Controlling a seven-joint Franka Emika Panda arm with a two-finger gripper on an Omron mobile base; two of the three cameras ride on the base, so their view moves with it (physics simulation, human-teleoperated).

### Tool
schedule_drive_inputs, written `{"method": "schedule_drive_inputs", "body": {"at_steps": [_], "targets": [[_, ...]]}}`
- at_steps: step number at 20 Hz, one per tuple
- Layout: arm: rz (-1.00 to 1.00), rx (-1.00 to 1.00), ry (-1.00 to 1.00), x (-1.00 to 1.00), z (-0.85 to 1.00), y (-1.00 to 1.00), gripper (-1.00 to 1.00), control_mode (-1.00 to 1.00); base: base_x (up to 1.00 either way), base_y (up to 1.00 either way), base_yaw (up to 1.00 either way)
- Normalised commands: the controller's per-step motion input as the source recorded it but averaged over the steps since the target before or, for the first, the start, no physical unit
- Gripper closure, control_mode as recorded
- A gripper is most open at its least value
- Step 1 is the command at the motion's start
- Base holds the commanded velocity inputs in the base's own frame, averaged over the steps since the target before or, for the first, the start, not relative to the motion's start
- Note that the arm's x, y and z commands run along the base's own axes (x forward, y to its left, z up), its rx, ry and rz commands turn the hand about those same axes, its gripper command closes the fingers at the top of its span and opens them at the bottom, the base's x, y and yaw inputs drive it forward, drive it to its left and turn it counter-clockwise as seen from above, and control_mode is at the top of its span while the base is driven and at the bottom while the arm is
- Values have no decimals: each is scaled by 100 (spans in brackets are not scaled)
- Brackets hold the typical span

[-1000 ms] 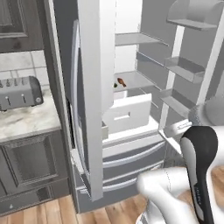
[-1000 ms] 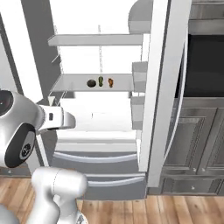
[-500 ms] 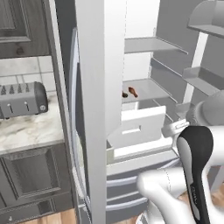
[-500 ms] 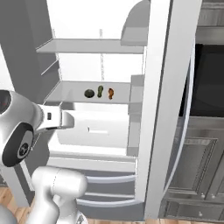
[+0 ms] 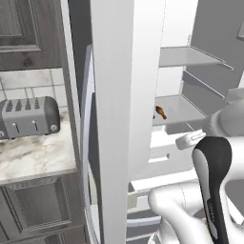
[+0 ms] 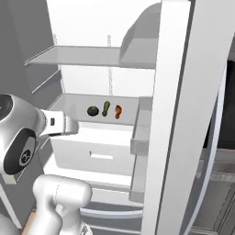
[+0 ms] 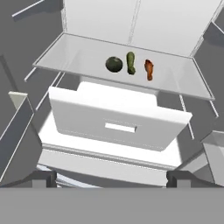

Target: Place one squash and one chicken drumstick in each tupperware on the nearby counter, to pack two identical lunches.

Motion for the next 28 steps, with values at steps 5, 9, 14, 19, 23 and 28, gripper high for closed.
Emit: {"method": "schedule_drive_inputs", "body": {"at_steps": [5,9,14,19,23,28], "targets": [[0,0,0,0,0,0,-100,100,74,-45,13],[0,0,0,0,0,0,-100,100,54,-29,9],[4,3,0,52,-14,-3,-100,-100,0,0,0],[2,3,0,52,-7,0,-100,-100,0,0,0],[-1,0,0,46,-6,7,-100,-100,0,0,0],[-7,0,0,52,-11,6,-100,-100,0,0,0]]}}
